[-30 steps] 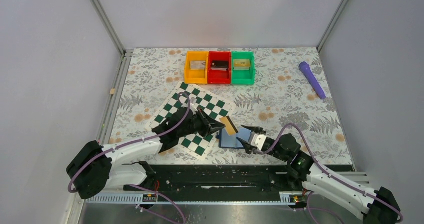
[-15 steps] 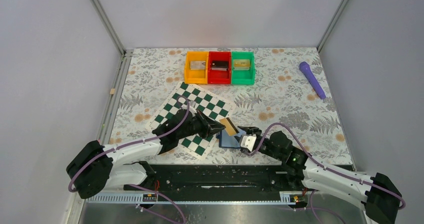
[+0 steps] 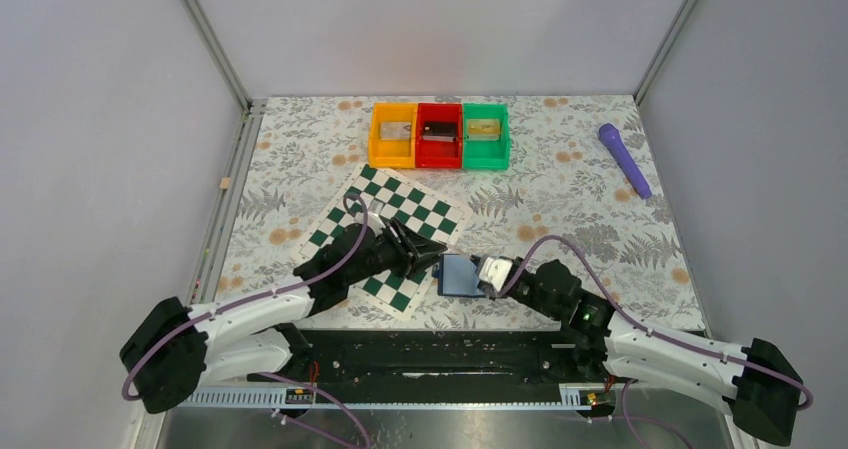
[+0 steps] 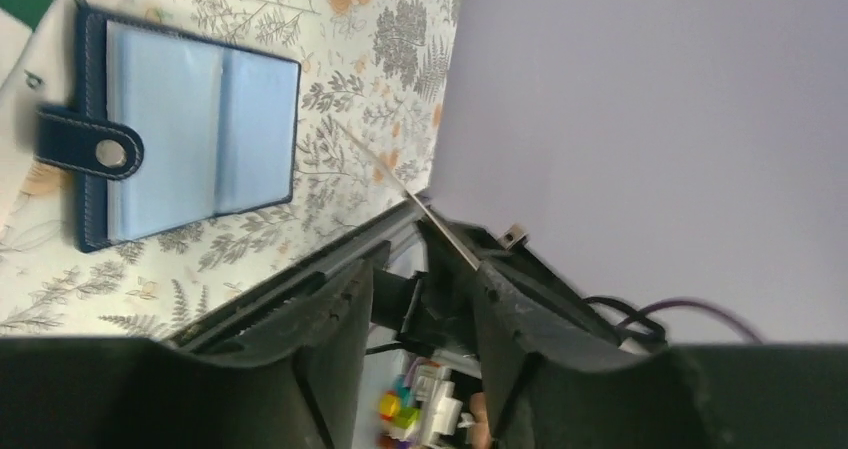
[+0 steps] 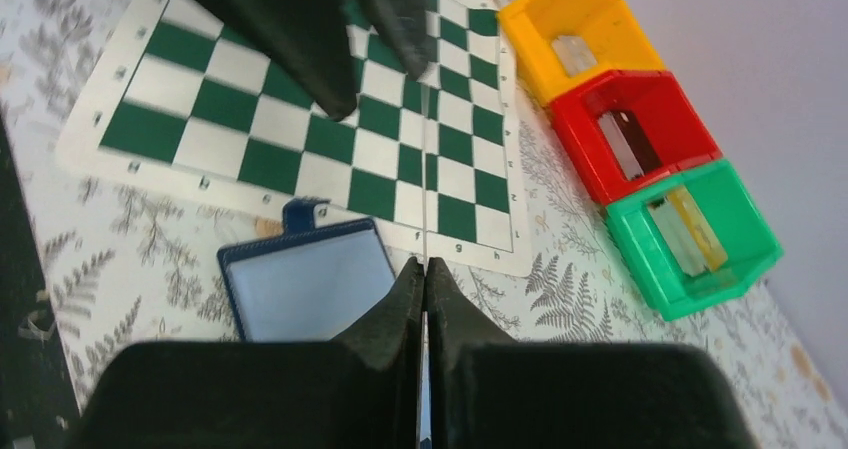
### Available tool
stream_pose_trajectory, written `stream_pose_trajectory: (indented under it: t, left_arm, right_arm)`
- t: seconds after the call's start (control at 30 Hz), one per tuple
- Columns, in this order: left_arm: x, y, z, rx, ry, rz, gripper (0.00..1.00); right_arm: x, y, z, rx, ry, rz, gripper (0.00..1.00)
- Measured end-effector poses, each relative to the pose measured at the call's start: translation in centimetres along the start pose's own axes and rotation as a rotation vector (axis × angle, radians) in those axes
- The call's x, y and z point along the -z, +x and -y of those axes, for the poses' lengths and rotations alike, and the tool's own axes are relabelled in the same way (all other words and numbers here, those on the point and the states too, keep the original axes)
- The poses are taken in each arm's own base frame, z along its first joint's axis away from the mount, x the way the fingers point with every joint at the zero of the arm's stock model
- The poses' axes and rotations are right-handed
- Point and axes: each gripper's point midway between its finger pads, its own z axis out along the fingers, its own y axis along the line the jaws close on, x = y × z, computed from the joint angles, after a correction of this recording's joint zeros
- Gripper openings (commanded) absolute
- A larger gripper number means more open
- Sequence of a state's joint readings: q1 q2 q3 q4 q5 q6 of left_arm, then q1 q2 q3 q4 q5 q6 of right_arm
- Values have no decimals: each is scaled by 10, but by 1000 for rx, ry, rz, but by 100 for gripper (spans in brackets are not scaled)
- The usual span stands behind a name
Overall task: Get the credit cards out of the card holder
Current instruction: Place the credit card in the storage box.
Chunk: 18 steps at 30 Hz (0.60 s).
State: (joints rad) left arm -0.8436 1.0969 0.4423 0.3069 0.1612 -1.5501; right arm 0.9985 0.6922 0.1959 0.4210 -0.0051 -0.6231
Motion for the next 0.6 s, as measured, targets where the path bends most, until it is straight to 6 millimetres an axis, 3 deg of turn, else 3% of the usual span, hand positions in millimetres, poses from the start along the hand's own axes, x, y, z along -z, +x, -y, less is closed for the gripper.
stream_pose_trajectory:
  t: [0.23, 0.47, 0.6]
  left_arm:
    - [31, -22, 20, -313, 45, 141, 62]
    - [62, -34, 47, -685, 61, 214, 63]
    - [71, -27, 57, -919, 27, 134, 61]
  right_arm:
    - [2, -26, 31, -280, 128, -34, 0]
    - [12, -18, 21, -518, 122, -99, 0]
    - [18, -35, 14, -600, 30, -118, 0]
